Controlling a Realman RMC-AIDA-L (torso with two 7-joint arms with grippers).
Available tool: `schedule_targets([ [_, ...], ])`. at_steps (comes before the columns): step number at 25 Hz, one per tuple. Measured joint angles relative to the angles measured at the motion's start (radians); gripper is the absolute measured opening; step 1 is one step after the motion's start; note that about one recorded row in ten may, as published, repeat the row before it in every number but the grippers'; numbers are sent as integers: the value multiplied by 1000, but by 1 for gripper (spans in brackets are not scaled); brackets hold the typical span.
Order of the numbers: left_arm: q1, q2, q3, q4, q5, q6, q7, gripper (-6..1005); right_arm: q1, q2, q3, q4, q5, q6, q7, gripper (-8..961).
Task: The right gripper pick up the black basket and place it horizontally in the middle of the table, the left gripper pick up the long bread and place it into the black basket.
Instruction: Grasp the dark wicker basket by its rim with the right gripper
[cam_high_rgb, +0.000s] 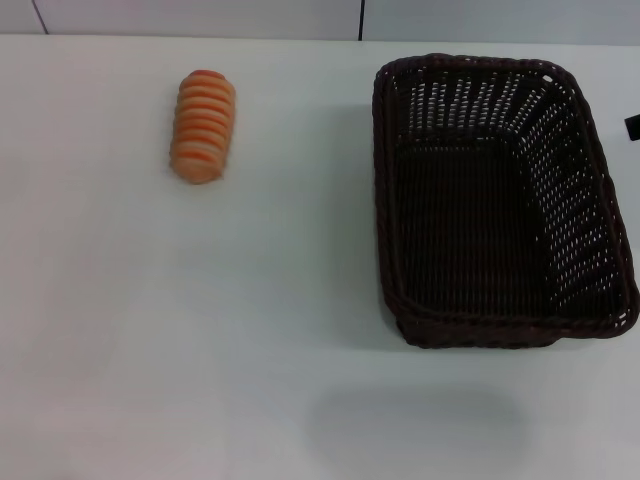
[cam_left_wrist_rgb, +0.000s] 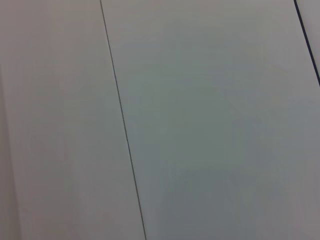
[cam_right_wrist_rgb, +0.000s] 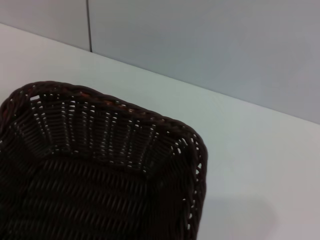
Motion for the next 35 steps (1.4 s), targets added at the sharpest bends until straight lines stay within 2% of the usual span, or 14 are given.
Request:
schedule_targets([
  [6, -4, 2, -8, -4, 1, -4, -2, 824, -24, -1, -48, -12, 0, -30, 45, 555],
  [11, -8, 5, -21, -11, 2, -5, -4, 823, -77, 1, -93, -18, 0, -94, 72, 553],
  [25, -32, 24, -32, -32, 3, -3, -8, 821, -93, 2, -177, -49, 0, -163, 130, 547],
  [35, -35, 39, -34, -37, 3, -4, -8, 819, -140, 4, -229, -63, 0, -212, 163, 543],
])
